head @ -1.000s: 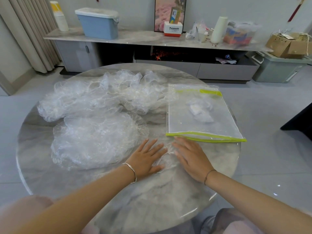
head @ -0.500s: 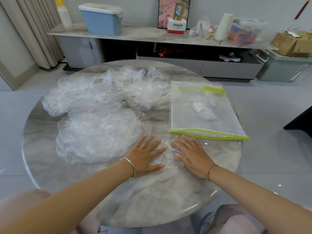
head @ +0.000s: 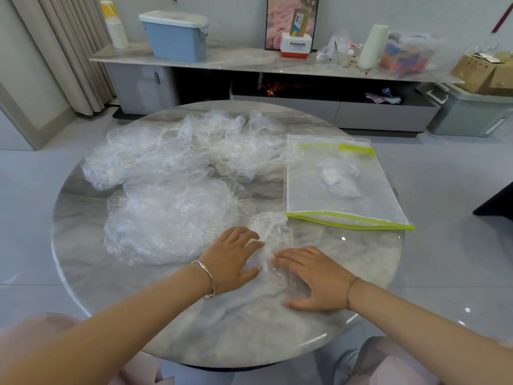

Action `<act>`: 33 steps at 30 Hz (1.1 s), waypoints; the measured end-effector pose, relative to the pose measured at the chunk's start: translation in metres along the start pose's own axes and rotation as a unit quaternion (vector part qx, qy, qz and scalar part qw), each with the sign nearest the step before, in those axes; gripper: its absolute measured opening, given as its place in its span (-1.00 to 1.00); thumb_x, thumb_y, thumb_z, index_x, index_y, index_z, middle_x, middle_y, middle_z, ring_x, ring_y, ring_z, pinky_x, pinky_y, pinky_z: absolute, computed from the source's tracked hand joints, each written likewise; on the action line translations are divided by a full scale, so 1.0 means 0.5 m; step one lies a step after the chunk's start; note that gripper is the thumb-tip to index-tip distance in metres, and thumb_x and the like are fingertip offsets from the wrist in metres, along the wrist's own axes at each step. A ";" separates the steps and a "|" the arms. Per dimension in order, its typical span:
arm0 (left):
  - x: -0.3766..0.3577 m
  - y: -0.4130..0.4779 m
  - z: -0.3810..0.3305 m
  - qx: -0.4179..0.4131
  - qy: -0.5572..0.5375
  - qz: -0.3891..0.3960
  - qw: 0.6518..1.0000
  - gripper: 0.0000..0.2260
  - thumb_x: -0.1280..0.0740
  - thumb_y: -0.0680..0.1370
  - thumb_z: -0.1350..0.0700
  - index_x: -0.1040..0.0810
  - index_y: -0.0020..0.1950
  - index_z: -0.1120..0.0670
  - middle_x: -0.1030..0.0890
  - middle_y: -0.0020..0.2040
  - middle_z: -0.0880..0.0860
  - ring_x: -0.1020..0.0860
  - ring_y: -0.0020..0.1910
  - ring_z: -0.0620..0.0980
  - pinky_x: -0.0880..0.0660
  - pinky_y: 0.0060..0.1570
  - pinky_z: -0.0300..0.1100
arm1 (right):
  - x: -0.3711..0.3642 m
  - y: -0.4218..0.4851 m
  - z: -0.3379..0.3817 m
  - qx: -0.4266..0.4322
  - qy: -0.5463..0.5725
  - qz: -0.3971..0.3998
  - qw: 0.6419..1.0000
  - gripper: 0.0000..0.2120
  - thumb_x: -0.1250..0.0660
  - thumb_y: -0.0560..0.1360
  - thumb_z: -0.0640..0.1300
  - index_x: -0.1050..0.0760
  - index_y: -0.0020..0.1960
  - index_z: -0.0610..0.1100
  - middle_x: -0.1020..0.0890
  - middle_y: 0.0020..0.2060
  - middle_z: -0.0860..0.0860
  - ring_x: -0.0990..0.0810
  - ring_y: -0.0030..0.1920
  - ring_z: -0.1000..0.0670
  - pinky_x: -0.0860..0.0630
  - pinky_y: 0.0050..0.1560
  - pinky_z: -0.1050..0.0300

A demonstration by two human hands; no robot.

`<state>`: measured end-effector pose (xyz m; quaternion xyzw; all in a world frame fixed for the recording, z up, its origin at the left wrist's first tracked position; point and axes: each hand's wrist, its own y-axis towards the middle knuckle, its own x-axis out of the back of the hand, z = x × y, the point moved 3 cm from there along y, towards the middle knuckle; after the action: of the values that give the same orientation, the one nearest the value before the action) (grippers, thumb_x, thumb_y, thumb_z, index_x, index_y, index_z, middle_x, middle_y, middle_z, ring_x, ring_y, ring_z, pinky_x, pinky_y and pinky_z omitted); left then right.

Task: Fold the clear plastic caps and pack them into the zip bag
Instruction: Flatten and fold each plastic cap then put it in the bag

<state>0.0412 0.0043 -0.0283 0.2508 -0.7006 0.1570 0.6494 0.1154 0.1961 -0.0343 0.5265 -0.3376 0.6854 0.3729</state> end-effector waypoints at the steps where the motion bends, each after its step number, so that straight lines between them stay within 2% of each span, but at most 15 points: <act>1: -0.002 -0.001 -0.003 -0.006 -0.001 0.021 1.000 -0.38 0.03 0.48 -0.29 -0.41 0.37 0.01 -0.47 0.29 -0.02 -0.34 0.35 0.06 -0.19 0.40 -0.05 | 0.000 0.003 0.001 -0.001 0.002 -0.013 1.000 -0.32 -0.19 0.40 0.29 -0.29 0.44 0.01 -0.36 0.41 0.07 -0.30 0.39 0.07 -0.14 0.37 0.17; 4: -0.014 0.000 -0.010 0.001 0.023 0.079 0.997 -0.20 0.14 0.37 -0.44 -0.22 0.48 -0.04 -0.30 0.44 -0.07 -0.08 0.49 0.04 0.11 0.46 -0.09 | 0.002 0.019 0.003 0.000 -0.002 -0.061 0.998 -0.48 -0.14 0.37 0.03 -0.47 0.29 -0.06 -0.55 0.24 0.06 -0.50 0.23 0.04 -0.33 0.22 0.15; 6: -0.015 0.002 -0.011 -0.007 0.038 0.076 0.996 -0.21 0.11 0.37 -0.45 -0.27 0.45 -0.02 -0.31 0.43 -0.06 -0.07 0.49 0.05 0.11 0.46 -0.08 | 0.009 0.030 0.000 -0.017 0.014 -0.092 0.996 -0.55 -0.14 0.35 -0.09 -0.54 0.20 -0.06 -0.63 0.08 0.05 -0.58 0.07 -0.01 -0.39 0.11 0.16; 8: -0.017 0.005 -0.010 0.000 0.015 0.063 0.998 -0.24 0.06 0.37 -0.44 -0.35 0.38 0.02 -0.38 0.38 -0.05 -0.13 0.47 0.05 0.05 0.44 -0.11 | 0.020 0.037 -0.011 -0.095 0.101 -0.116 0.984 -0.67 -0.19 0.37 -0.13 -0.57 0.08 0.04 -0.66 -0.09 0.03 -0.59 -0.08 -0.05 -0.45 0.03 0.14; 10: -0.018 0.011 -0.006 0.030 -0.040 0.043 0.998 -0.37 -0.07 0.43 -0.37 -0.43 0.30 0.02 -0.47 0.28 -0.05 -0.23 0.41 0.00 -0.04 0.39 -0.20 | 0.032 0.043 -0.015 -0.169 0.258 -0.149 0.939 -0.81 -0.25 0.38 -0.11 -0.53 -0.07 0.10 -0.64 -0.24 -0.01 -0.55 -0.22 -0.03 -0.49 -0.10 0.09; 12: -0.016 0.020 -0.003 0.077 -0.105 -0.004 0.991 -0.62 -0.23 0.51 -0.21 -0.52 0.15 0.03 -0.55 0.13 0.02 -0.39 0.26 -0.01 -0.16 0.24 -0.27 | 0.042 0.051 -0.015 -0.194 0.376 -0.194 0.885 -0.87 -0.31 0.43 -0.20 -0.51 -0.11 0.02 -0.57 -0.39 -0.01 -0.44 -0.38 0.03 -0.41 -0.25 0.17; 15: -0.004 0.029 0.002 0.141 -0.164 -0.042 0.975 -0.78 -0.27 0.55 -0.08 -0.54 -0.05 0.07 -0.59 -0.08 0.01 -0.50 -0.01 0.00 -0.30 0.03 -0.25 | 0.047 0.059 -0.022 -0.228 0.400 -0.208 0.863 -0.88 -0.36 0.48 -0.23 -0.44 -0.06 -0.06 -0.51 -0.50 0.13 -0.37 -0.45 0.18 -0.35 -0.30 0.30; 18: -0.001 0.030 0.007 0.197 -0.222 -0.036 0.954 -0.82 -0.33 0.52 -0.02 -0.53 -0.07 0.08 -0.61 -0.13 0.01 -0.54 -0.09 -0.01 -0.40 -0.05 -0.20 | 0.036 0.064 -0.036 -0.270 0.376 -0.197 0.864 -0.80 -0.40 0.46 -0.14 -0.38 -0.04 -0.03 -0.52 -0.44 0.06 -0.44 -0.43 0.11 -0.41 -0.25 0.21; 21: -0.002 0.032 0.008 0.238 -0.256 -0.026 0.937 -0.82 -0.37 0.49 0.02 -0.49 0.02 0.06 -0.64 -0.18 0.04 -0.56 -0.15 0.01 -0.46 -0.08 -0.15 | 0.022 0.074 -0.048 -0.326 0.388 -0.205 0.837 -0.78 -0.40 0.47 -0.04 -0.33 -0.09 0.04 -0.58 -0.42 -0.13 -0.55 -0.40 -0.07 -0.50 -0.22 0.04; 24: 0.000 0.037 0.007 0.241 -0.250 -0.035 0.937 -0.74 -0.40 0.48 0.03 -0.43 0.09 0.07 -0.57 -0.32 -0.05 -0.54 -0.22 0.02 -0.43 -0.13 -0.14 | 0.041 0.078 -0.046 -0.338 0.287 -0.249 0.861 -0.80 -0.33 0.50 0.02 -0.34 0.00 -0.01 -0.52 -0.39 -0.02 -0.51 -0.34 -0.02 -0.45 -0.27 0.05; 26: 0.000 0.041 0.009 0.245 -0.243 -0.040 0.938 -0.69 -0.41 0.47 0.01 -0.41 0.10 0.09 -0.47 -0.39 -0.11 -0.51 -0.27 -0.01 -0.42 -0.16 -0.14 | 0.076 0.074 -0.025 -0.232 0.170 -0.328 0.900 -0.81 -0.28 0.51 -0.03 -0.40 0.07 -0.07 -0.48 -0.24 0.08 -0.46 -0.20 0.06 -0.40 -0.18 0.16; 28: -0.002 0.045 0.013 0.254 -0.246 -0.041 0.934 -0.66 -0.40 0.47 -0.01 -0.39 0.12 0.09 -0.47 -0.39 -0.10 -0.53 -0.27 0.00 -0.41 -0.19 -0.17 | 0.094 0.071 0.007 -0.076 0.074 -0.354 0.929 -0.82 -0.25 0.49 -0.08 -0.50 0.05 -0.11 -0.53 -0.07 0.05 -0.48 -0.03 0.06 -0.39 0.00 0.18; 30: 0.000 0.048 0.011 0.254 -0.235 -0.046 0.937 -0.62 -0.40 0.47 -0.03 -0.36 0.15 0.09 -0.50 -0.34 -0.07 -0.55 -0.22 0.02 -0.38 -0.21 -0.20 | 0.069 0.073 0.014 0.005 0.012 -0.308 0.951 -0.77 -0.21 0.52 -0.05 -0.58 0.06 -0.10 -0.58 0.10 0.00 -0.47 0.15 0.03 -0.33 0.20 0.15; 31: 0.002 0.050 0.010 0.249 -0.222 -0.053 0.941 -0.60 -0.40 0.47 -0.04 -0.35 0.17 0.10 -0.52 -0.27 -0.04 -0.56 -0.18 0.03 -0.37 -0.19 -0.20 | 0.052 0.078 0.009 -0.008 0.014 -0.253 0.967 -0.69 -0.15 0.54 0.01 -0.57 0.14 -0.07 -0.55 0.22 0.01 -0.42 0.26 0.03 -0.24 0.31 0.14; 33: 0.007 0.049 0.007 0.214 -0.177 -0.084 0.957 -0.52 -0.41 0.45 -0.05 -0.34 0.25 0.09 -0.53 -0.04 0.00 -0.51 -0.02 0.02 -0.37 -0.05 -0.21 | 0.021 0.078 -0.006 -0.083 0.040 -0.140 0.986 -0.45 0.05 0.53 0.20 -0.38 0.39 0.00 -0.34 0.42 0.07 -0.19 0.46 0.08 0.05 0.46 0.19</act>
<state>0.0245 0.0222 -0.0228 0.4655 -0.7305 0.2015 0.4573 0.0782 0.1809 -0.0275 0.5076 -0.3012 0.6166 0.5209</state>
